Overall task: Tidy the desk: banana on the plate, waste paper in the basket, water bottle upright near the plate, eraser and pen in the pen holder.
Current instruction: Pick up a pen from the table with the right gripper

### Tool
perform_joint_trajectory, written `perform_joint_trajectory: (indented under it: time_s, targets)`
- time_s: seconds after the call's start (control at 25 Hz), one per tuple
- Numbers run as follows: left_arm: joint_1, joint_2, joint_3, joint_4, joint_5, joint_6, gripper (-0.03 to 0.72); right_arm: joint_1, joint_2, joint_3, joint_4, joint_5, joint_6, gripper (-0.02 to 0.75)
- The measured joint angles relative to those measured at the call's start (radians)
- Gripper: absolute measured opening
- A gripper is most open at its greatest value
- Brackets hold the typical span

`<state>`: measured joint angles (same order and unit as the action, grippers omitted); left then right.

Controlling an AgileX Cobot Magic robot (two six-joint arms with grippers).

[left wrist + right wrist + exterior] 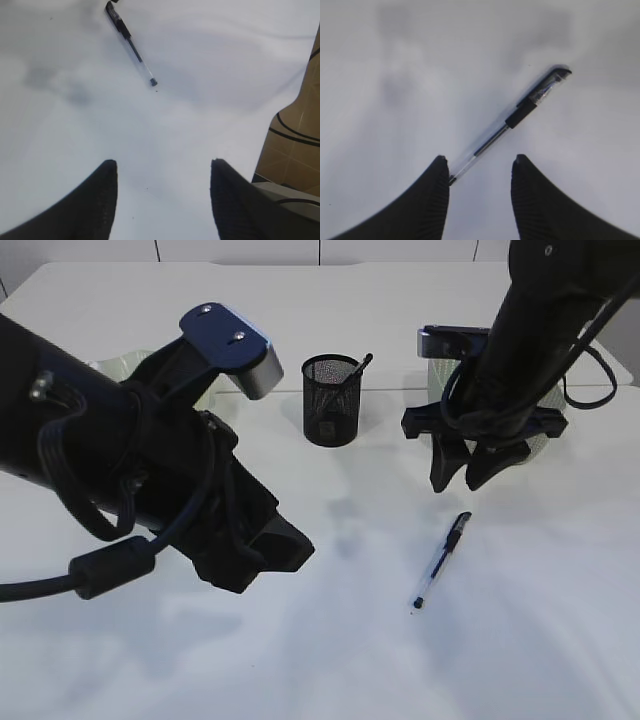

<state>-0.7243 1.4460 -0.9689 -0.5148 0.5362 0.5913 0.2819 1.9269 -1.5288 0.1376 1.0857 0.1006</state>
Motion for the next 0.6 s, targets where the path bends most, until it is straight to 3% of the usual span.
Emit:
perform_joint_trajectory:
  time_s: [0.2,0.6]
  targets:
    - [0.0,0.0,0.0,0.044,0.004,0.0,0.425,0.002,0.013,0.063,-0.062,-0.037,0.117,0.313]
    - [0.0,0.0,0.0,0.078,0.021,0.0,0.425,0.002,0.033,0.16,-0.072,-0.208,0.233,0.312]
